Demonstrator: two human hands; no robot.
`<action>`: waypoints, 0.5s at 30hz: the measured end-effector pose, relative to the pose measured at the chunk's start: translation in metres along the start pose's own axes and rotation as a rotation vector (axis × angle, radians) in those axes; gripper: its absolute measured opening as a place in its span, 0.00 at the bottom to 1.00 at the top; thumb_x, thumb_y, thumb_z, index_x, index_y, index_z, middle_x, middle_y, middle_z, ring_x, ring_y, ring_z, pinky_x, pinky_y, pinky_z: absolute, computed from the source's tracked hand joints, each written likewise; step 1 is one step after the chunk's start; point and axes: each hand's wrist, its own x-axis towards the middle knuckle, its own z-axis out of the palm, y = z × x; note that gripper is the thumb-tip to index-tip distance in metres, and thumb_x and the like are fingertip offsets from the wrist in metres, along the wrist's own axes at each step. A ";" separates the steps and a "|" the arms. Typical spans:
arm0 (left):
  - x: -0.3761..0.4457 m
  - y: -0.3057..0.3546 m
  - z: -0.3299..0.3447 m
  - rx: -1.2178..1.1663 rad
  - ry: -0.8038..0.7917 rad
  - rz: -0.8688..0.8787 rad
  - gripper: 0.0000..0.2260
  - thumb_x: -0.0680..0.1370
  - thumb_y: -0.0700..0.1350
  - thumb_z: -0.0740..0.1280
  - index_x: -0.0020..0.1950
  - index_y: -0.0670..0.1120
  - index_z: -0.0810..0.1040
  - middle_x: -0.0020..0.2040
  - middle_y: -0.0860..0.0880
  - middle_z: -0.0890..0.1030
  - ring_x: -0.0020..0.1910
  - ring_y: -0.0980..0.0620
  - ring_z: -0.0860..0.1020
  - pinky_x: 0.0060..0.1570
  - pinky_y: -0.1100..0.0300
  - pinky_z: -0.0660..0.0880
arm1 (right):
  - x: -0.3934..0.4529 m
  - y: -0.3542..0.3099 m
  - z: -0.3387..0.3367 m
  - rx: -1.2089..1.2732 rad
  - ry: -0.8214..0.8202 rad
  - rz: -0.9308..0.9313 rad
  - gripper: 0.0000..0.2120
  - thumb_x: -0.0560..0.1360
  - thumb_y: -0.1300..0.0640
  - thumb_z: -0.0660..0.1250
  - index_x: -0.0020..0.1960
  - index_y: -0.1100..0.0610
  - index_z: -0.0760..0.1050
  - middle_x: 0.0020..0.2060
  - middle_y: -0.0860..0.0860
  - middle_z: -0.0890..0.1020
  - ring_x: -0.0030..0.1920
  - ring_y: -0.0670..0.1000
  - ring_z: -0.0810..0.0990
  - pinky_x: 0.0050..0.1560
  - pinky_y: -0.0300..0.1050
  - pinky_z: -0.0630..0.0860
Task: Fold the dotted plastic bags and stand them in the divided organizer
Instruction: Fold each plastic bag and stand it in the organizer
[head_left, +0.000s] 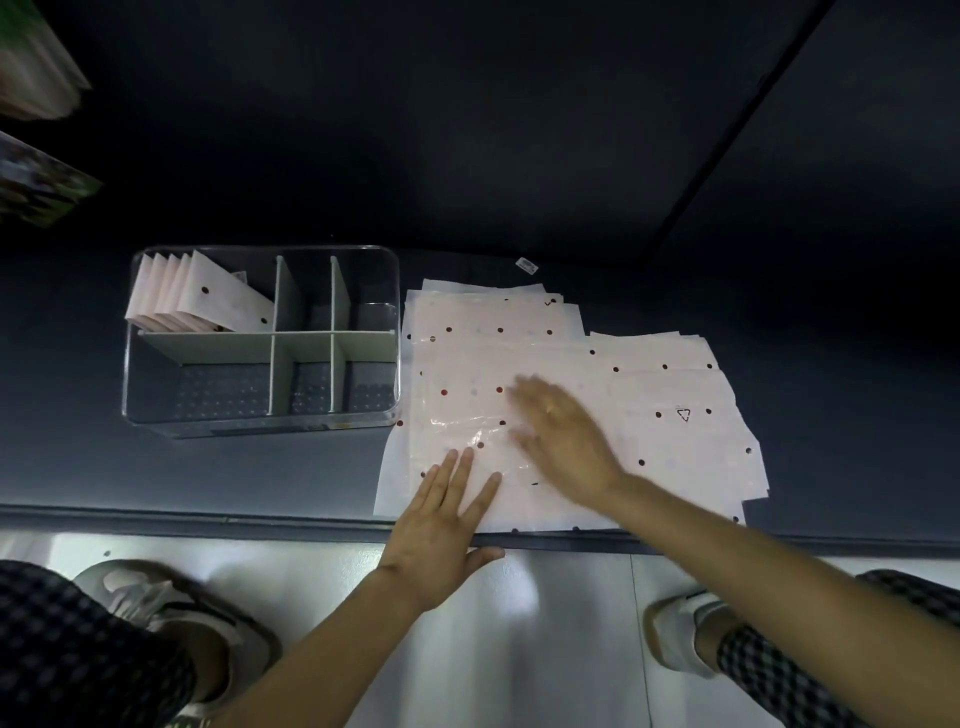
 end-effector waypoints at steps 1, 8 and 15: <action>0.000 -0.001 0.002 -0.009 -0.009 -0.003 0.34 0.77 0.68 0.44 0.72 0.55 0.29 0.72 0.41 0.28 0.72 0.40 0.30 0.71 0.48 0.31 | -0.015 -0.010 0.009 -0.033 -0.024 -0.112 0.23 0.78 0.54 0.63 0.70 0.62 0.67 0.71 0.57 0.67 0.72 0.58 0.64 0.73 0.53 0.56; -0.003 -0.014 -0.004 -0.012 -0.028 0.012 0.31 0.78 0.67 0.47 0.70 0.62 0.29 0.72 0.40 0.28 0.73 0.41 0.30 0.74 0.51 0.34 | -0.076 0.001 0.041 -0.204 -0.312 -0.027 0.37 0.79 0.37 0.46 0.74 0.56 0.31 0.73 0.51 0.31 0.74 0.50 0.30 0.73 0.45 0.31; -0.006 -0.020 -0.007 -0.020 -0.029 0.029 0.28 0.78 0.66 0.47 0.72 0.65 0.34 0.73 0.40 0.30 0.73 0.42 0.30 0.73 0.52 0.34 | -0.109 0.033 0.006 -0.305 -0.224 0.088 0.37 0.77 0.37 0.41 0.73 0.64 0.61 0.74 0.58 0.60 0.74 0.55 0.60 0.74 0.44 0.47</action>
